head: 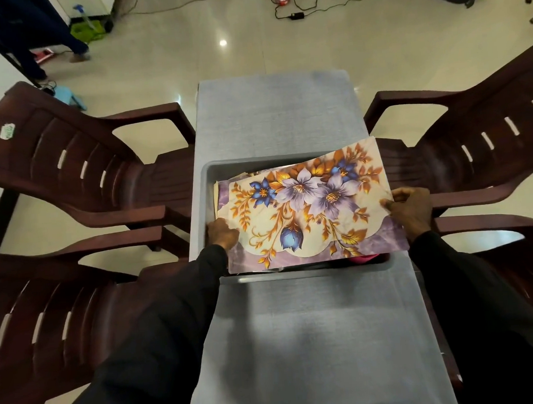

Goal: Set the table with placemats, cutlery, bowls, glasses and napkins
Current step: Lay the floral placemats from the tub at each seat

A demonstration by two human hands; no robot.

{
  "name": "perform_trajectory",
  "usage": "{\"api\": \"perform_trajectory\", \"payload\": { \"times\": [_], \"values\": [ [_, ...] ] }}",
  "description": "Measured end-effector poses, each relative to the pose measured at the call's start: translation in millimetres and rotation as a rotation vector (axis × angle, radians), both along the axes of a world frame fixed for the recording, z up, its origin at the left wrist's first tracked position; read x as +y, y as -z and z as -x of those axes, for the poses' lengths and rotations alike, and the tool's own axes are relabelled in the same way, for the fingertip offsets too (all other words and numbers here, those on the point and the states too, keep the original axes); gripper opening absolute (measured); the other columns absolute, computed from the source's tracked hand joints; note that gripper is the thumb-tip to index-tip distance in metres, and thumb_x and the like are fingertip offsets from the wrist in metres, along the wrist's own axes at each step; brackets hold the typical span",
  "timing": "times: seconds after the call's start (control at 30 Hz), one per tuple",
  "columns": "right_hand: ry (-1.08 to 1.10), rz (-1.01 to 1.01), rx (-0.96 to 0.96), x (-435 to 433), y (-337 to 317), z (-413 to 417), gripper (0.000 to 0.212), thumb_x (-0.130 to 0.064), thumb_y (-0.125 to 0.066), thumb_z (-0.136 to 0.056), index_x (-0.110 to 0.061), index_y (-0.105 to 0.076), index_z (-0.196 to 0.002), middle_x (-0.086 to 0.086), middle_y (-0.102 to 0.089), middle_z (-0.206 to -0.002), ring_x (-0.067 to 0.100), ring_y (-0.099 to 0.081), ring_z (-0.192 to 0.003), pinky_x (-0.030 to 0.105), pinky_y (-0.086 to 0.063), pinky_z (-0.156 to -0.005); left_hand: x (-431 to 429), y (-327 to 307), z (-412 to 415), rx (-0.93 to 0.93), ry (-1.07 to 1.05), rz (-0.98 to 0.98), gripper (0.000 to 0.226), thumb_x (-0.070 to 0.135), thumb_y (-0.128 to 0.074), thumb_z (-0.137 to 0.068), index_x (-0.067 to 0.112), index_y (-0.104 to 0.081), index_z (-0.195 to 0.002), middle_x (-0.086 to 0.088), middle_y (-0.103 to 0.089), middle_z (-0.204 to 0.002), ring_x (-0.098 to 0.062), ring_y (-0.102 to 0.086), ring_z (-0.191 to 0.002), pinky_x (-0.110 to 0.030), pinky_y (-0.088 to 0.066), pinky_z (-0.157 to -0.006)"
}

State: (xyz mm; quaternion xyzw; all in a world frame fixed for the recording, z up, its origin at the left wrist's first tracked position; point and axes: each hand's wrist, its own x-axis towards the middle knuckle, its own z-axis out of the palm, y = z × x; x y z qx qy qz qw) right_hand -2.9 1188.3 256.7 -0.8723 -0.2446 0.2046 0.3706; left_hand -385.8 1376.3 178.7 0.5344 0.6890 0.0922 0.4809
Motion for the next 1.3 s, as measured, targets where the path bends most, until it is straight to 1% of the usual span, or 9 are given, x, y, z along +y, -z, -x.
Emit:
{"api": "perform_trajectory", "payload": {
  "times": [0.2,0.37,0.47,0.6,0.8,0.9,1.03,1.17,1.3],
  "values": [
    [0.022,0.01,0.037,-11.0,-2.6,-8.1,0.013,-0.009,-0.085,-0.079,-0.007,-0.075,-0.087,0.01,-0.076,-0.086,0.026,-0.073,-0.078,0.045,-0.062,-0.069,2.5,-2.4,1.4,-0.125,-0.098,0.093,0.024,0.001,-0.068,-0.096,0.001,-0.063,-0.119,-0.014,-0.068,-0.126,-0.032,-0.065,-0.117,-0.05,-0.055,-0.102],
    [0.007,-0.096,0.102,-15.0,-18.3,-2.0,0.012,-0.006,-0.082,-0.082,-0.006,-0.071,-0.089,0.008,-0.072,-0.086,0.01,-0.068,-0.071,0.016,-0.055,-0.055,-3.7,-24.6,8.2,-0.248,-0.183,0.041,0.02,-0.004,-0.064,-0.096,-0.003,-0.068,-0.116,-0.015,-0.07,-0.122,-0.031,-0.068,-0.113,-0.045,-0.058,-0.096],
    [0.036,-0.143,0.145,-13.3,-31.8,-1.0,0.015,-0.006,-0.083,-0.081,-0.001,-0.073,-0.091,0.011,-0.074,-0.089,0.015,-0.073,-0.075,0.03,-0.061,-0.066,-4.2,-47.0,12.3,-0.289,-0.171,0.007,0.019,-0.003,-0.065,-0.097,-0.004,-0.068,-0.115,-0.017,-0.071,-0.121,-0.032,-0.069,-0.11,-0.038,-0.059,-0.082],
    [0.008,-0.189,0.129,-19.1,-55.5,2.5,0.015,-0.006,-0.083,-0.081,-0.003,-0.073,-0.091,0.007,-0.073,-0.085,-0.002,-0.067,-0.058,0.016,-0.054,-0.052,-10.1,-79.9,19.2,-0.32,-0.213,-0.055,0.021,-0.008,-0.065,-0.095,-0.009,-0.067,-0.116,-0.024,-0.069,-0.122,-0.037,-0.069,-0.111,-0.042,-0.057,-0.092],
    [-0.03,-0.179,0.181,-51.2,-78.4,13.1,0.018,-0.009,-0.084,-0.08,-0.004,-0.072,-0.093,0.007,-0.072,-0.09,0.009,-0.068,-0.074,0.025,-0.054,-0.061,-62.6,-120.5,47.4,-0.366,-0.237,-0.029,0.017,-0.001,-0.065,-0.097,-0.001,-0.067,-0.114,-0.017,-0.071,-0.115,-0.029,-0.068,-0.1,-0.033,-0.056,-0.072],
    [-0.049,-0.153,0.239,-80.6,-73.8,22.8,0.022,-0.013,-0.085,-0.08,-0.005,-0.072,-0.096,0.007,-0.075,-0.096,0.019,-0.073,-0.084,0.033,-0.06,-0.066,-99.6,-125.1,68.4,-0.364,-0.262,0.004,0.015,-0.001,-0.066,-0.097,-0.001,-0.065,-0.112,-0.019,-0.07,-0.116,-0.03,-0.068,-0.096,-0.038,-0.056,-0.076],
    [-0.096,-0.143,0.311,-127.3,-65.7,43.5,0.023,-0.011,-0.082,-0.083,-0.002,-0.072,-0.101,0.005,-0.073,-0.098,0.018,-0.071,-0.085,0.034,-0.06,-0.07,-156.4,-120.6,96.2,-0.348,-0.292,0.04,0.026,0.001,-0.068,-0.096,-0.007,-0.064,-0.12,-0.017,-0.071,-0.118,-0.034,-0.067,-0.112,-0.047,-0.055,-0.095],
    [-0.102,-0.113,0.38,-172.9,-48.4,63.7,0.016,-0.011,-0.081,-0.083,-0.009,-0.07,-0.095,0.003,-0.072,-0.095,0.017,-0.071,-0.085,0.035,-0.06,-0.071,-213.0,-109.2,124.3,-0.332,-0.347,0.062,0.025,0.003,-0.071,-0.094,-0.005,-0.066,-0.117,-0.018,-0.072,-0.118,-0.034,-0.068,-0.11,-0.045,-0.055,-0.091],
    [-0.088,-0.079,0.384,-212.0,-20.1,78.5,0.022,-0.012,-0.085,-0.08,-0.003,-0.071,-0.095,0.008,-0.075,-0.098,0.022,-0.073,-0.089,0.04,-0.062,-0.076,-265.6,-99.6,143.1,-0.318,-0.395,0.076,0.005,-0.001,-0.068,-0.095,0.004,-0.068,-0.095,-0.017,-0.07,-0.115,-0.033,-0.065,-0.108,-0.045,-0.053,-0.091]
  ]
}}
